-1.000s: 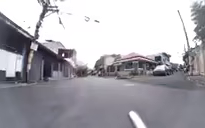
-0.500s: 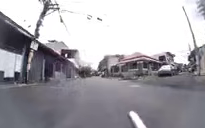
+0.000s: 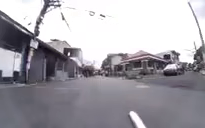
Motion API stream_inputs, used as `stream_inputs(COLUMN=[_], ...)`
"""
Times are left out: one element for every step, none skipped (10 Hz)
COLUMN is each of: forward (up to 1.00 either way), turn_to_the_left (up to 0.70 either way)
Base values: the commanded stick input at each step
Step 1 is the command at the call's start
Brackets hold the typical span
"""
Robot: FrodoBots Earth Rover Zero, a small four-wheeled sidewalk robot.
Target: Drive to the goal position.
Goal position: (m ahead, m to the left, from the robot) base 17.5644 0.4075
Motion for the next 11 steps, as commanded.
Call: stream_inputs(forward=[0.85,0.85,0.85,0.85,0.85,0.85,0.85,0.85,0.85,0.85,0.85], turn_to_the_left=[-0.09,-0.13,-0.17,-0.21,-0.25,-0.29,-0.33,-0.29,-0.19,-0.06,0.0])
